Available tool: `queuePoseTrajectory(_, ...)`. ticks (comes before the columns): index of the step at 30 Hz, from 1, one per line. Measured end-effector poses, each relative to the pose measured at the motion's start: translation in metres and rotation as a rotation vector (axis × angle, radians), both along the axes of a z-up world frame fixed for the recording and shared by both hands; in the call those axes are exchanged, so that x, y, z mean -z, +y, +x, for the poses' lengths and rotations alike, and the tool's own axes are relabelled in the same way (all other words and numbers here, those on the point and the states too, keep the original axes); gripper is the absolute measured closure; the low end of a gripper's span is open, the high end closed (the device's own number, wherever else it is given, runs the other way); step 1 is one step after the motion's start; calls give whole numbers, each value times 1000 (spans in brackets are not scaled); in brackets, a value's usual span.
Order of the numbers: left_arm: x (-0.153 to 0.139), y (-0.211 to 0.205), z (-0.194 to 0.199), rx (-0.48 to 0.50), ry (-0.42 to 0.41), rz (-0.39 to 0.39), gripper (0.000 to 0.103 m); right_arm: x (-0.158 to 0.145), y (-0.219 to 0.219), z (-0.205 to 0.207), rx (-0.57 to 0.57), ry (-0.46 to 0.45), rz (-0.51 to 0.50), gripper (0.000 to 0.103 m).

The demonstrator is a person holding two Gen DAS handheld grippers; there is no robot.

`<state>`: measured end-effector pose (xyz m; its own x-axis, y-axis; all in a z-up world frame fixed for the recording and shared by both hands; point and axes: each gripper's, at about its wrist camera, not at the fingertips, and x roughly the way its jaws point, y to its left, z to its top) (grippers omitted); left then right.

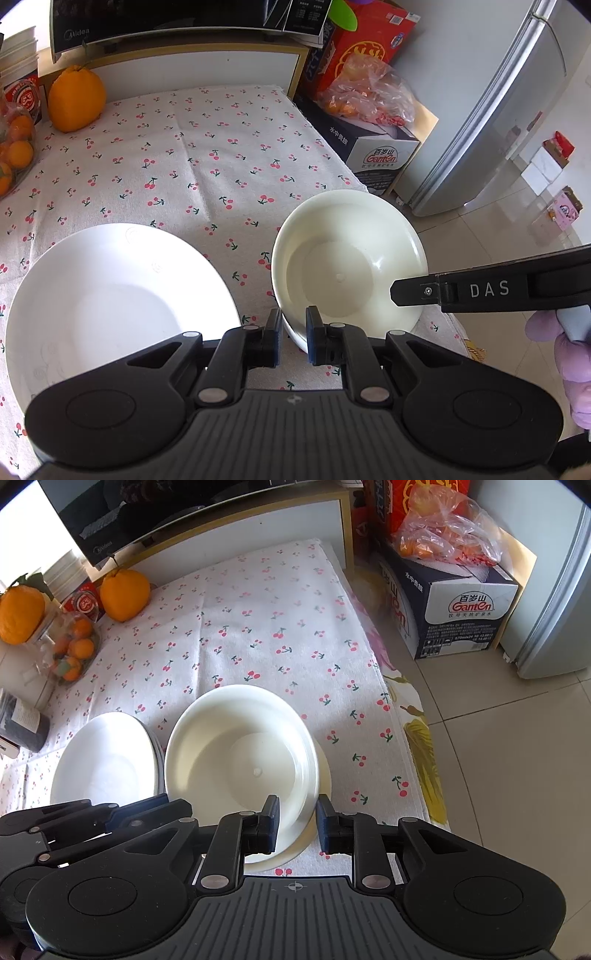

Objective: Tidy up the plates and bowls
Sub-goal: 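Lower the small bowl into the nested white bowls, then open the right gripper to release the small bowl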

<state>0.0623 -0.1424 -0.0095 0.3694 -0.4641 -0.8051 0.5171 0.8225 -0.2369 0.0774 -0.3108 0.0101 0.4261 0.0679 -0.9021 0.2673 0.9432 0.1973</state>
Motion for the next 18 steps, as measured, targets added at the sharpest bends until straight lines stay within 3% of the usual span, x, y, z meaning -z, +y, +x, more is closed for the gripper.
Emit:
queuePoseTrajectory(15, -1, 0, -1, 4, 0, -4, 90, 2, -6, 1, 17, 8, 10, 80)
queuePoseTrajectory(18, -2, 0, -1, 10, -5, -6, 87, 2, -7, 1, 17, 9, 11, 74)
